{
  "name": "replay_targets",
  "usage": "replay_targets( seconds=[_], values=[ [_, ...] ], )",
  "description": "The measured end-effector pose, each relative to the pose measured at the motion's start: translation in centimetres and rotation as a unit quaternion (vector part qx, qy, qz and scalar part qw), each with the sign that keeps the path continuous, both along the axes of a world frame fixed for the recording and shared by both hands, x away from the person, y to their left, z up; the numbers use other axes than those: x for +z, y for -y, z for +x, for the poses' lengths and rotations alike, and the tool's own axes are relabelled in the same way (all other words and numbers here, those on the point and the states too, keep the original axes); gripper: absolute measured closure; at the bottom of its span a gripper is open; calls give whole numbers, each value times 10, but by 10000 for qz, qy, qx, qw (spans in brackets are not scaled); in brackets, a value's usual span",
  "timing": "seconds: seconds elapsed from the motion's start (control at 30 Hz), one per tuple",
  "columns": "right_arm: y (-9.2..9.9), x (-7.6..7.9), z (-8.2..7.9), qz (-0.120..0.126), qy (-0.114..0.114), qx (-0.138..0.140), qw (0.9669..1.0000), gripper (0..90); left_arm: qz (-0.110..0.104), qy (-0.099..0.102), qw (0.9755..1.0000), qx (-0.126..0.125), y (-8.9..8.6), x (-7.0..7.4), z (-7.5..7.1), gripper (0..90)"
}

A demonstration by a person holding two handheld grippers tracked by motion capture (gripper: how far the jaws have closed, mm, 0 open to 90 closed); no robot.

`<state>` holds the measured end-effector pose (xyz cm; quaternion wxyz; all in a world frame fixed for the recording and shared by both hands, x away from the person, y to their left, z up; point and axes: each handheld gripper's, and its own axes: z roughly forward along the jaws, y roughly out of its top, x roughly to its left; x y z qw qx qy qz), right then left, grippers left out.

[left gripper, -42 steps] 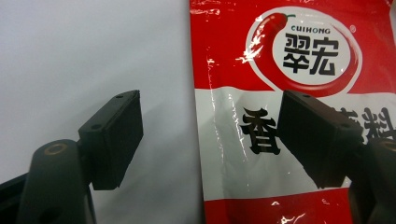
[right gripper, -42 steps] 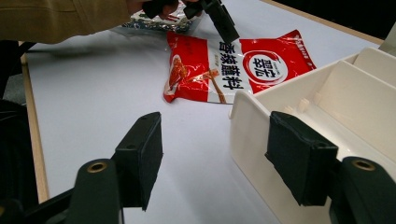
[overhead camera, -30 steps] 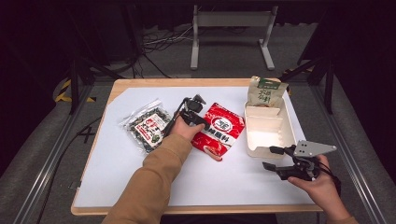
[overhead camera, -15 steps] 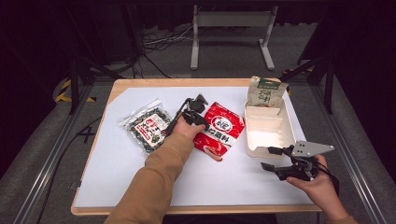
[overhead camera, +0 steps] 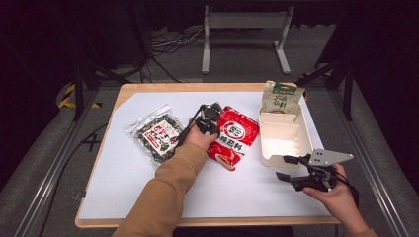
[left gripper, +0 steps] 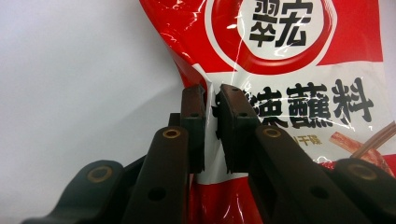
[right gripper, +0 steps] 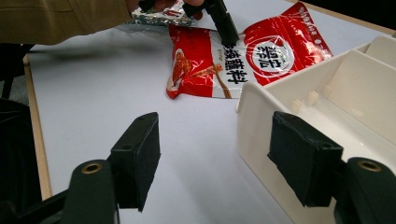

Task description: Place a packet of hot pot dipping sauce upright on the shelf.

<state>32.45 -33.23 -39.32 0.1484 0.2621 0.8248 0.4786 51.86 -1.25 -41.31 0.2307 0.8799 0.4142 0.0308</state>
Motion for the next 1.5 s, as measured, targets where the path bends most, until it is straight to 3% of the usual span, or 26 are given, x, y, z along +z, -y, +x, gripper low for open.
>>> replay_targets(
  seconds=[0.13,0.33,0.8,0.83,1.1,1.3,1.33,1.5],
  values=[
    [0,0,0,21,-26,-13,10000,335,-236,14,9997,103,-5,-1,-3,829],
    [1,-1,0,51,-48,-10,10000,338,-384,129,9991,88,-10,1,-6,842],
    [0,-3,1,-24,-100,-15,9999,344,-777,586,9953,22,-24,32,-25,853],
    [0,-3,2,-43,-121,-35,9999,344,-927,722,9931,16,-28,40,-30,853],
    [0,-1,2,-42,-137,-75,9999,359,-991,1211,9876,-140,-38,63,-51,855],
    [-1,5,-1,45,20,-139,9999,353,-1168,1441,9824,-222,-46,74,-66,855],
    [-1,5,-1,45,20,-139,9999,353,-1168,1441,9824,-222,-46,74,-66,854],
    [-1,13,-1,257,121,-291,9992,340,-1400,1702,9751,-246,-59,84,-80,854]
  ],
)
